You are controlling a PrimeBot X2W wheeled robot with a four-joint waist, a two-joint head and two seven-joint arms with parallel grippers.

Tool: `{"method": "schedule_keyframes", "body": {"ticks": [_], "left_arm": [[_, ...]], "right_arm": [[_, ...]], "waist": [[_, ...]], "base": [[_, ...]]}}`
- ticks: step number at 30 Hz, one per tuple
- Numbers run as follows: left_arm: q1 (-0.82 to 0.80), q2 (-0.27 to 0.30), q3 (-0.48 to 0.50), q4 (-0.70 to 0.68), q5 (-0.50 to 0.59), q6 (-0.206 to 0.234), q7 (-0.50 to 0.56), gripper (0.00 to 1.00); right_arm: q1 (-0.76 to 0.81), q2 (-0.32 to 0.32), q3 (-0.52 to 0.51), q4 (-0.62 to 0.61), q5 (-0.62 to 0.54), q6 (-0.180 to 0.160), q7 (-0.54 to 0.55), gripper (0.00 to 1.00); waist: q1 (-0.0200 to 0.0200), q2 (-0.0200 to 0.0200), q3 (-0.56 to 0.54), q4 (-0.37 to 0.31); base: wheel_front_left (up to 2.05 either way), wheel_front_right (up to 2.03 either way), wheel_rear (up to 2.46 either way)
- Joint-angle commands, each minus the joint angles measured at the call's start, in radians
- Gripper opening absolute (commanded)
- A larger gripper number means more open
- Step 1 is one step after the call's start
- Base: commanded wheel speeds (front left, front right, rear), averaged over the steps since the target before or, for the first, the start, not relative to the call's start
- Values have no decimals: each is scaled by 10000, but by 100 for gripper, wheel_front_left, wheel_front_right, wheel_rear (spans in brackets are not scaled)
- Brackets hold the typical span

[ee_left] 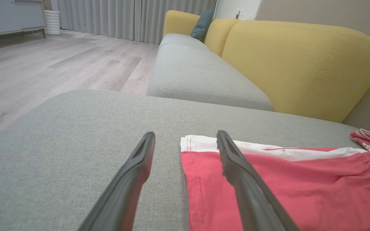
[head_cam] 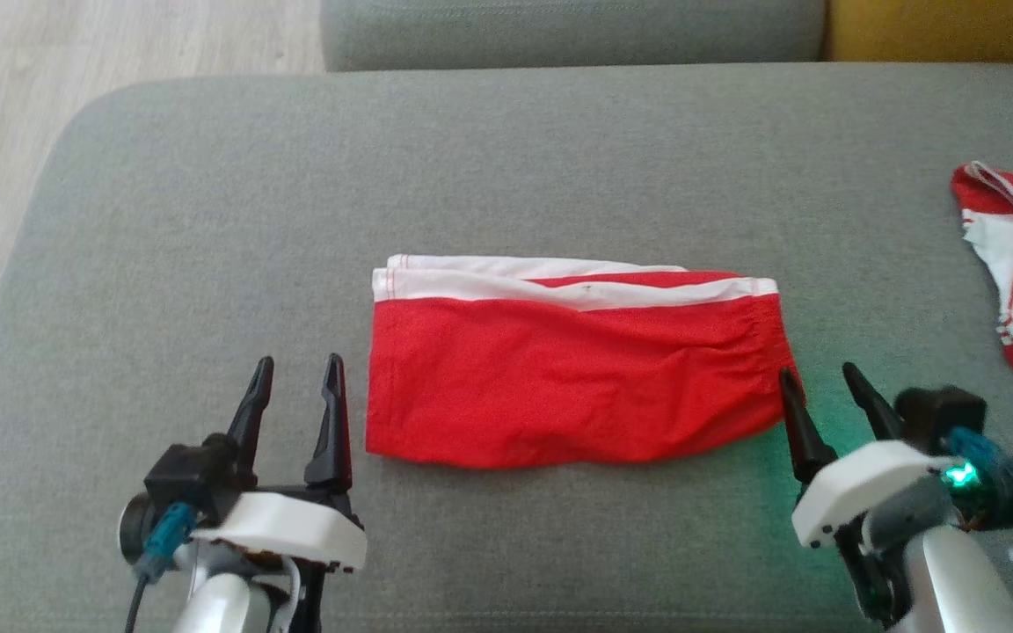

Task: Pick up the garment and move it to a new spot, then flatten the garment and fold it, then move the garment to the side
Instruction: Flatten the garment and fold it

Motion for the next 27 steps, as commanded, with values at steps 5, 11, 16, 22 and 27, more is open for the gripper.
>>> {"method": "schedule_keyframes", "body": {"ticks": [5, 11, 16, 22, 27], "left_arm": [[-510, -116, 455, -335, 165, -105, -121, 100], [-671, -207, 555, -284, 245, -189, -121, 100], [-764, -257, 633, -244, 323, -243, -121, 100], [-813, -297, 726, -257, 399, -276, -122, 100], [-812, -316, 735, -300, 446, -316, -122, 100]], "right_arm": [[-995, -125, 371, 285, 171, 65, 1326, 100], [-1562, -493, 521, 1011, 1170, 65, 2507, 100], [-1944, -889, 1052, 1344, 2086, 65, 3252, 0], [-2200, -1644, 1335, 1145, 3049, 65, 3713, 0], [-2262, -2482, 961, 570, 3366, 65, 3949, 0]], "waist": [[0, 0, 419, 321], [0, 0, 763, 493], [0, 0, 903, 507], [0, 0, 932, 255], [0, 0, 935, -61]], "base": [[0, 0, 0], [0, 0, 0], [0, 0, 0], [0, 0, 0], [0, 0, 0]]}}
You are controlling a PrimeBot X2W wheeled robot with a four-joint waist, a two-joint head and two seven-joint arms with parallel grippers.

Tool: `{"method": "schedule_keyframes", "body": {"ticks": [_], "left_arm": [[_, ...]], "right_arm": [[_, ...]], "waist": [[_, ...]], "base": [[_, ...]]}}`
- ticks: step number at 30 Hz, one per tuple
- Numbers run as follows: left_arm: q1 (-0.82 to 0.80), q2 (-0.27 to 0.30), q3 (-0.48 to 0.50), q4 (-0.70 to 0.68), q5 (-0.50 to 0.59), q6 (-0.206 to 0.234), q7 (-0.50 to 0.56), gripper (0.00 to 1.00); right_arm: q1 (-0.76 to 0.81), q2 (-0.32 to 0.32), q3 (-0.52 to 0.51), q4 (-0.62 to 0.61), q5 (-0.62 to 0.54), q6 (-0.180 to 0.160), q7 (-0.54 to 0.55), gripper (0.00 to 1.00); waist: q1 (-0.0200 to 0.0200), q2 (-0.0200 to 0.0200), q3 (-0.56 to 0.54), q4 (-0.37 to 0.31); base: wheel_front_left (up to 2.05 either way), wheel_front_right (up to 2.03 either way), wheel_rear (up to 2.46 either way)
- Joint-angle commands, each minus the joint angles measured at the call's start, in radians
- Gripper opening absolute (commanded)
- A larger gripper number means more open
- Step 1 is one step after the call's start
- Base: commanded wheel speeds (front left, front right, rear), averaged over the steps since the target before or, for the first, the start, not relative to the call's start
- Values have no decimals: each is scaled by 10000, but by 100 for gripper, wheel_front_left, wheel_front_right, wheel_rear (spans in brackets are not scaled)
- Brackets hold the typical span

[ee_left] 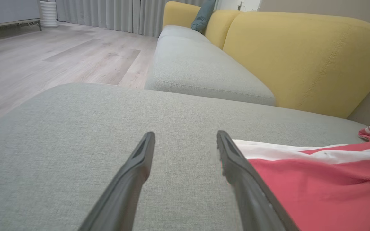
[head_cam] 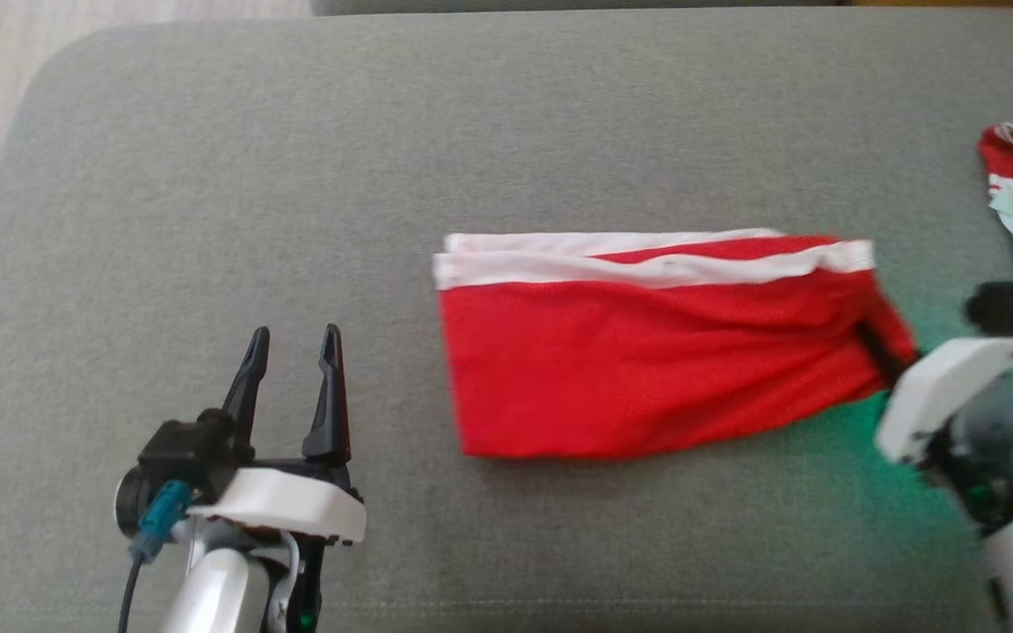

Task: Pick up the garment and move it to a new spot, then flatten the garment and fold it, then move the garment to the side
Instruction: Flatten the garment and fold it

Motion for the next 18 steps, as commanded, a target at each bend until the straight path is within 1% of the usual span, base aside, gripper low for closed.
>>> {"method": "schedule_keyframes", "body": {"ticks": [1, 4, 6, 9, 10, 12, 13, 18], "left_arm": [[-391, -14, 390, -338, 105, -32, -122, 100], [-405, -21, 389, -345, 121, -47, -122, 100], [-425, -25, 391, -332, 128, -58, -122, 100], [-451, -30, 382, -314, 132, -65, -122, 100], [-463, -32, 381, -296, 128, -80, -122, 100], [-477, -34, 365, -265, 128, -108, -122, 100], [-477, -34, 365, -265, 128, -108, -122, 100], [-479, -38, 344, -221, 136, -137, -122, 100]], "right_arm": [[-301, -439, -94, -537, 82, 65, 93, 0], [-140, -746, -419, -878, 149, 65, 273, 0], [-11, -757, -561, -1104, 217, 65, 339, 0], [190, -507, -586, -1531, 450, 65, 357, 0], [321, -273, -450, -1872, 668, 65, 388, 0], [442, -70, -234, -2220, 863, 65, 415, 0], [442, -70, -234, -2220, 863, 65, 415, 0], [651, 365, 506, -2906, 1185, 65, 369, 0]], "waist": [[-1, 0, 8, -144], [-1, 0, 33, -292], [-1, 0, 38, -366], [-1, 0, 29, -431], [-1, 0, 11, -440], [-1, 0, -27, -409], [-1, 0, -27, -409], [-1, 0, -176, -173]], "base": [[0, 0, 0], [0, 0, 0], [0, 0, 0], [0, 0, 0], [0, 0, 0], [0, 0, 0], [0, 0, 0], [0, 0, 0]]}}
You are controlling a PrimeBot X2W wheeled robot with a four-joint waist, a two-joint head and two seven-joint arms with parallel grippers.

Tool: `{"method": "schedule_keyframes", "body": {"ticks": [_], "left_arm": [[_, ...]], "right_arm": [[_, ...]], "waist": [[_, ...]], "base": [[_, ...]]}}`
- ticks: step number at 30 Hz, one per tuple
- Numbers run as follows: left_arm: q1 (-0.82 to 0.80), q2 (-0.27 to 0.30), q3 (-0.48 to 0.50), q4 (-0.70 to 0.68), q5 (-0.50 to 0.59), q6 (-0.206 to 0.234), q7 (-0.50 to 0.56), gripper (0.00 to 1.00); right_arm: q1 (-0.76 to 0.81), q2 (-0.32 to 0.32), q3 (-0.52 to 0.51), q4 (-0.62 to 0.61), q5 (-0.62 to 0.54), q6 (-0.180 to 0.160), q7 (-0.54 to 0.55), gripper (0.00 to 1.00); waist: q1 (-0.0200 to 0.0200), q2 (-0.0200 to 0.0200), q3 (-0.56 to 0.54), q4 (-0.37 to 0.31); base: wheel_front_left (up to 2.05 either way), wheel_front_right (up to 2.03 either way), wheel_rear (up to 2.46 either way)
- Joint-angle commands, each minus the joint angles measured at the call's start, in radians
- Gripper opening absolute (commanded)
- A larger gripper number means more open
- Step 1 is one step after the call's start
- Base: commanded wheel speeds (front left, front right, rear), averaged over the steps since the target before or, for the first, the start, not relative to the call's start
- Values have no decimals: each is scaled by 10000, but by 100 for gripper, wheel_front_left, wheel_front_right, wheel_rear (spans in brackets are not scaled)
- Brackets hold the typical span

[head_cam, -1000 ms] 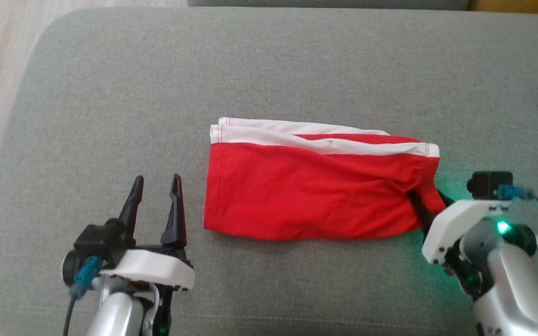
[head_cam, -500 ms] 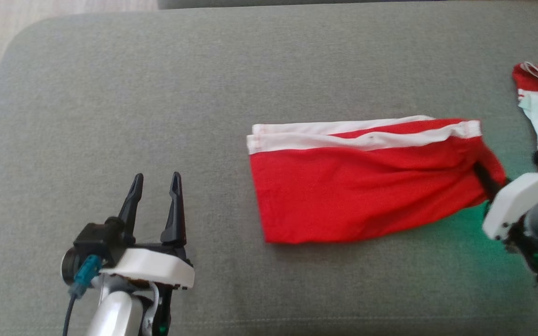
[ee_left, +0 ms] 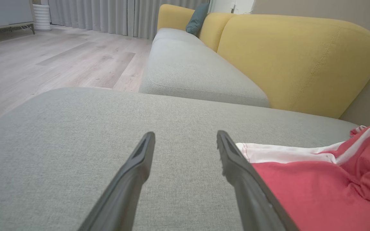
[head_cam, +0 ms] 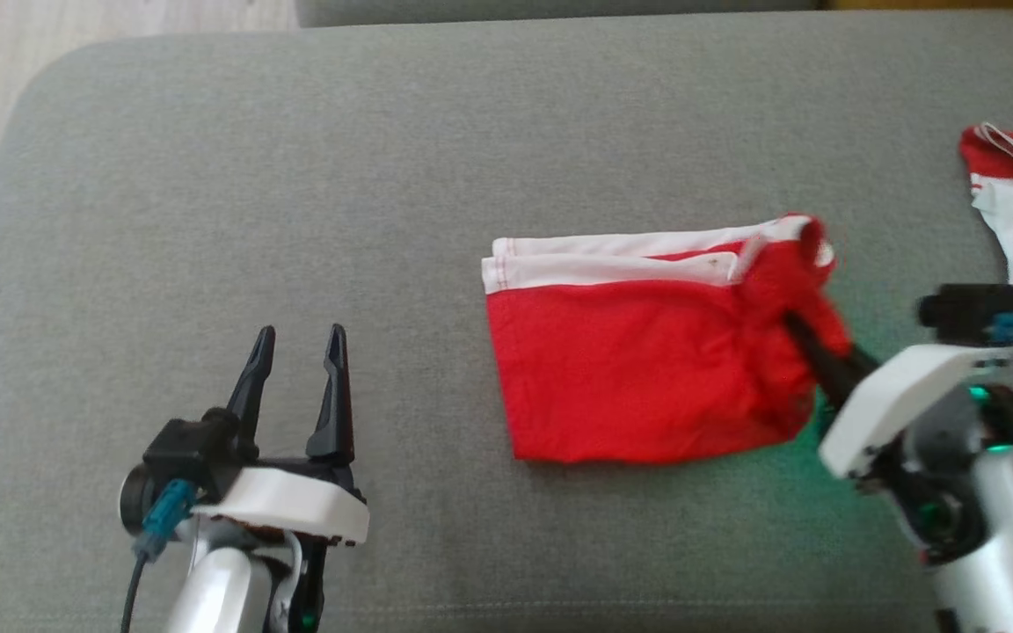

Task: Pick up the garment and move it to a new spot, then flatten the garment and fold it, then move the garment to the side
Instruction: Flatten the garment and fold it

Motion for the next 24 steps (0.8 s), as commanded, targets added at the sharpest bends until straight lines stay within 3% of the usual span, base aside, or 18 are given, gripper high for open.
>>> {"method": "schedule_keyframes", "body": {"ticks": [1, 8, 24], "left_arm": [[-437, -2, 354, -268, 73, -23, -122, 100], [-353, -5, 321, -269, 30, -26, -122, 100], [-222, -6, 80, -249, -171, 92, -122, 100]], "right_arm": [[-166, 23, 256, -469, 70, 65, -75, 0], [-394, 666, 1446, -362, -25, 65, -412, 0], [-1676, 1533, 3021, 2529, -949, 65, -1692, 0]], "waist": [[0, 0, -63, 93], [0, 0, -232, 546], [0, 0, -346, 1116]], "base": [[0, 0, 0], [0, 0, 0], [0, 0, 0]]}}
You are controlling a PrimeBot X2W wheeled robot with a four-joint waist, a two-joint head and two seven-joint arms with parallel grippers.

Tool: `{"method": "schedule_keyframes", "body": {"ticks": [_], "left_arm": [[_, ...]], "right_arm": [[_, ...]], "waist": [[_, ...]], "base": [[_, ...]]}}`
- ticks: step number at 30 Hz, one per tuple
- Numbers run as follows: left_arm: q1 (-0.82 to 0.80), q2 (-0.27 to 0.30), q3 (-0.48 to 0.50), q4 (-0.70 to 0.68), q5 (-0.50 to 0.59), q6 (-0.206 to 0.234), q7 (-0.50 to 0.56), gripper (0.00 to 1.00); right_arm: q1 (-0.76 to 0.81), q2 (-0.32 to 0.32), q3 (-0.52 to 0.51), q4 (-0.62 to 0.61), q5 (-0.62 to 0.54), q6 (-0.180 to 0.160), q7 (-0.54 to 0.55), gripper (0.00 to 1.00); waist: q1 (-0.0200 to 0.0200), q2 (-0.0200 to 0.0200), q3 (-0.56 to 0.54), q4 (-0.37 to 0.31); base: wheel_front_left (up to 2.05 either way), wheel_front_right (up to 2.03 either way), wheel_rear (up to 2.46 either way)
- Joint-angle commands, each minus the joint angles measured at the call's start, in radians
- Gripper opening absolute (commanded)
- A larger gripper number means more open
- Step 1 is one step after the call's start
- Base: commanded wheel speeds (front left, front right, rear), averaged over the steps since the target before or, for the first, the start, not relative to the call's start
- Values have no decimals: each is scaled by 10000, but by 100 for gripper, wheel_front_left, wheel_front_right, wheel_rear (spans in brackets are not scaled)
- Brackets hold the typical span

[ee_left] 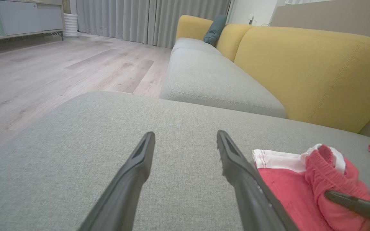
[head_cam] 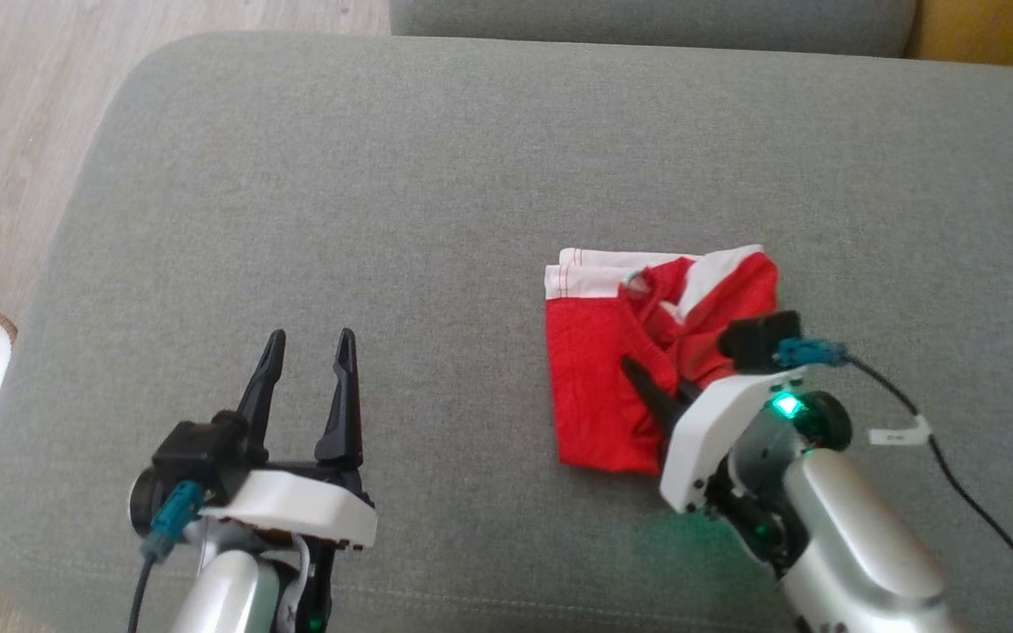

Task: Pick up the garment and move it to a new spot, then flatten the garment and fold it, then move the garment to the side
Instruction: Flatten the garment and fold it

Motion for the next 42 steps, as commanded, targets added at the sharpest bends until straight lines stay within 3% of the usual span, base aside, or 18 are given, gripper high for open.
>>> {"method": "schedule_keyframes", "body": {"ticks": [1, 2, 4, 5, 17, 26, 35, 42], "left_arm": [[-215, 7, 245, -282, -68, 94, -122, 100], [-200, 7, 248, -279, -71, 102, -122, 100], [-179, 7, 254, -278, -76, 113, -122, 100], [-176, 7, 256, -277, -77, 115, -122, 100], [-165, 7, 294, -299, -43, 132, -122, 100], [-204, 7, 281, -383, -9, 124, -122, 100], [-175, 7, 397, -467, 3, 157, -122, 100], [20, 7, 415, -557, -52, 152, -122, 100]], "right_arm": [[-484, 250, 478, -19, -145, 65, -337, 6], [-513, 269, 583, 88, -171, 65, -426, 21], [-557, 302, 790, 258, -176, 65, -599, 62], [-585, 316, 885, 308, -163, 65, -703, 100], [-587, 366, 1083, -539, 100, 65, -2306, 100], [-45, 299, -717, -1418, -1039, 65, -3689, 100], [910, 358, -2875, -2147, -3041, 65, -5005, 100], [1662, 379, -3529, -2677, -3417, 65, -5396, 100]], "waist": [[0, 0, -27, -15], [0, 0, -35, -26], [0, 0, -44, -64], [0, 0, -45, -85], [0, 0, -33, -351], [0, 0, -1, -495], [0, 0, -204, -640], [0, 0, -518, -785]], "base": [[0, 0, 0], [0, 0, 0], [0, 0, 0], [0, 0, 0], [0, 0, 0], [0, 0, 0], [0, 0, 0], [0, 0, 0]]}}
